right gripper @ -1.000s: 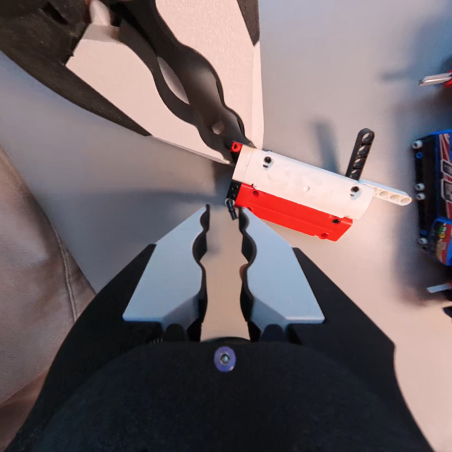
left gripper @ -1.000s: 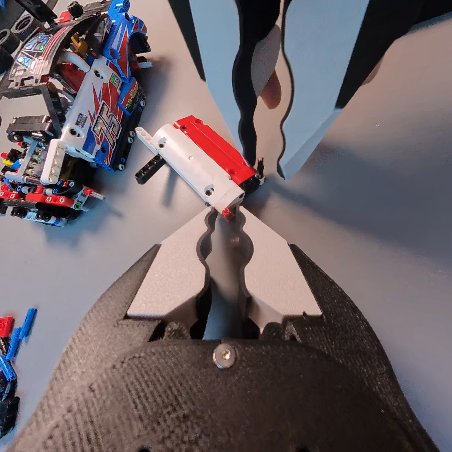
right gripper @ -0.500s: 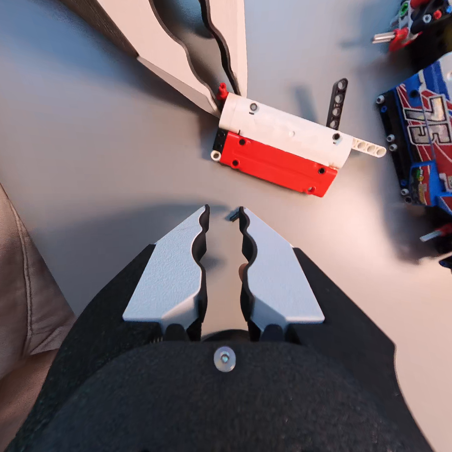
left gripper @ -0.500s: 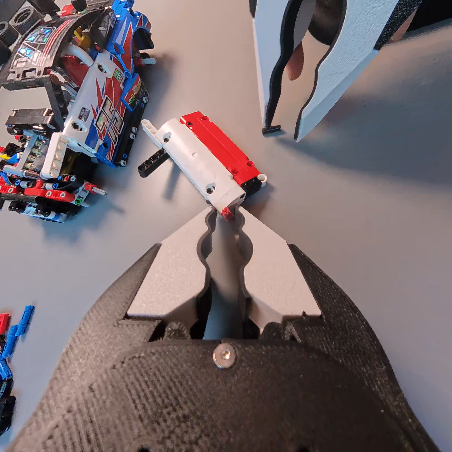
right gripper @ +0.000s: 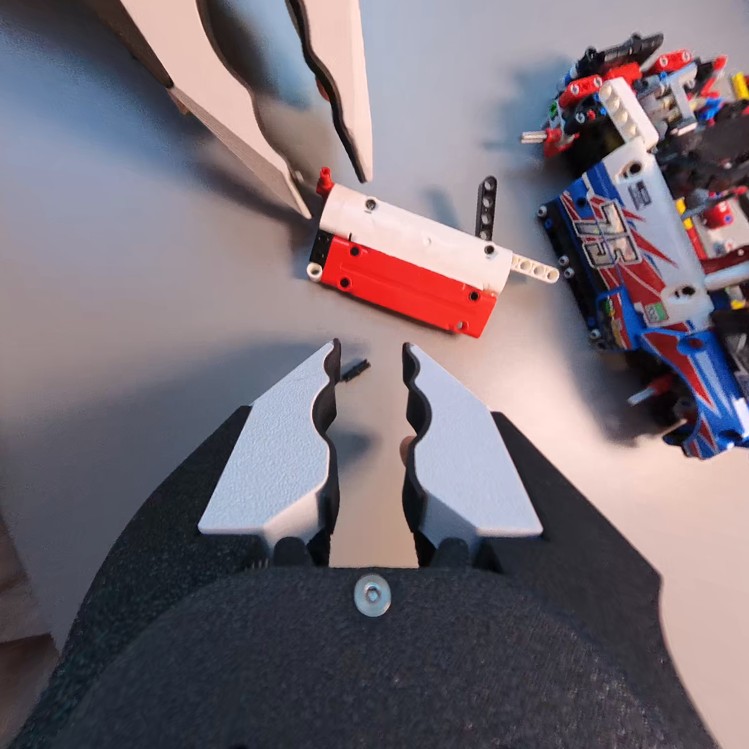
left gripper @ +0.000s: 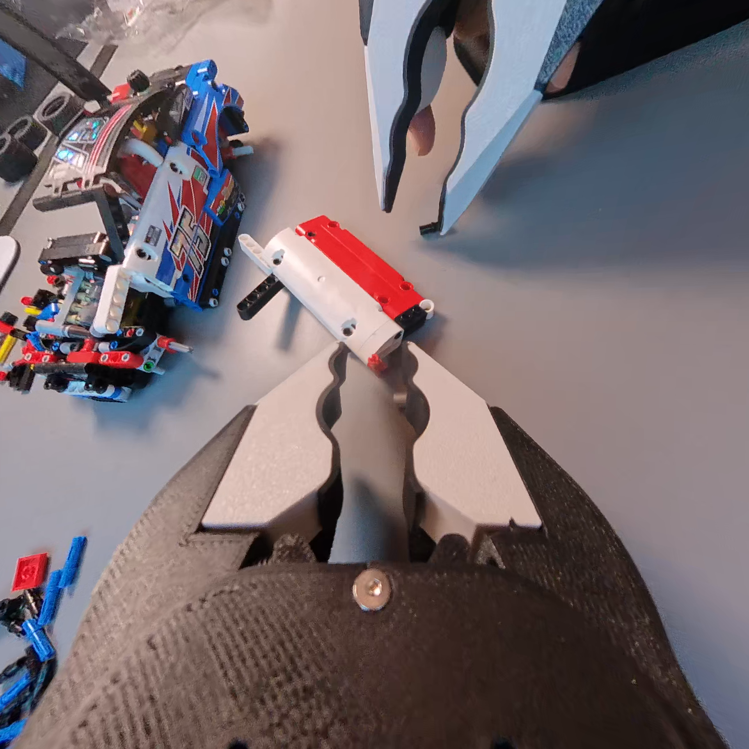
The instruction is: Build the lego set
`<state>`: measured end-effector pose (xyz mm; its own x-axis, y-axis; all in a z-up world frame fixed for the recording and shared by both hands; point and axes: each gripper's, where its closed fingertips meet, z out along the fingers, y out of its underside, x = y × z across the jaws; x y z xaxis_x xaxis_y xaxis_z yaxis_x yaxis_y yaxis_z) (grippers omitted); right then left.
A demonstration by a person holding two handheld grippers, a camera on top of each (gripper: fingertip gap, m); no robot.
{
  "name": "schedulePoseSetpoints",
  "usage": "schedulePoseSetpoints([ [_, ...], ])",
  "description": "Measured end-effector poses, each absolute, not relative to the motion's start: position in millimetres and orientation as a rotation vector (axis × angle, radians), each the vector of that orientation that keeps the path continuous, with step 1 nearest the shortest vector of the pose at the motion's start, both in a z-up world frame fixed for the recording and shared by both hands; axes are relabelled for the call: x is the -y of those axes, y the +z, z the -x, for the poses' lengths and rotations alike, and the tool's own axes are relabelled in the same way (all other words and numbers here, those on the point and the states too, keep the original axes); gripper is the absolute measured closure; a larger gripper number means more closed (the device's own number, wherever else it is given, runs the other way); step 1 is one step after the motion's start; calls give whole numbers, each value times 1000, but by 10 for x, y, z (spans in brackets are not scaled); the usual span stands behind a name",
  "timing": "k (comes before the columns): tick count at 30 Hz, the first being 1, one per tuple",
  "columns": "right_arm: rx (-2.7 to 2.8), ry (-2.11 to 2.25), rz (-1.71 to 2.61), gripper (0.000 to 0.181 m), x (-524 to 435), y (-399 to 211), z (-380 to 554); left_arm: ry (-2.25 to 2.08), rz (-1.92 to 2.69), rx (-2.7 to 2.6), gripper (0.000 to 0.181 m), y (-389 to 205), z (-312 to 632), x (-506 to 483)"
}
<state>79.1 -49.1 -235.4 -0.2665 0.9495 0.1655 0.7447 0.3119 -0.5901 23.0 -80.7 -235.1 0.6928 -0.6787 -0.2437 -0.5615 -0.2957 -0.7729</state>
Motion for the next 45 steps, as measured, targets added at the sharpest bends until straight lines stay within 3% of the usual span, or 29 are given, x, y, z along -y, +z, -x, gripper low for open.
schedulePoseSetpoints([
  [3,2073,632,1577,155,518,-2348,-910,-121,1968,-961,170,-2348,-240,795],
  [13,2100,637,1659,170,575,-2492,-894,-102,2009,-872,176,-2341,-235,756],
  [17,2121,624,1632,169,570,-2487,-880,-102,2013,-858,177,-2340,-247,747],
  [25,1934,569,911,151,718,-1985,-569,-470,2076,-612,178,-2206,-271,726],
  [29,1970,496,705,157,793,-1981,-529,-688,2081,-503,178,-2104,-323,735],
  [32,1992,454,628,172,780,-1963,-504,-767,2084,-450,178,-2086,-321,751],
  [35,1979,458,604,173,768,-1885,-477,-826,2054,-417,178,-2024,-309,756],
  [37,1941,530,636,174,772,-1800,-470,-835,1971,-481,168,-1919,-321,779],
  [41,1800,852,805,174,788,-1522,-460,-581,1730,-718,126,-1696,-317,778],
  [43,1739,1035,868,174,841,-1385,-454,-452,1621,-842,124,-1626,-387,806],
  [45,1716,1188,898,174,926,-1298,-448,-403,1557,-882,137,-1556,-472,821],
])
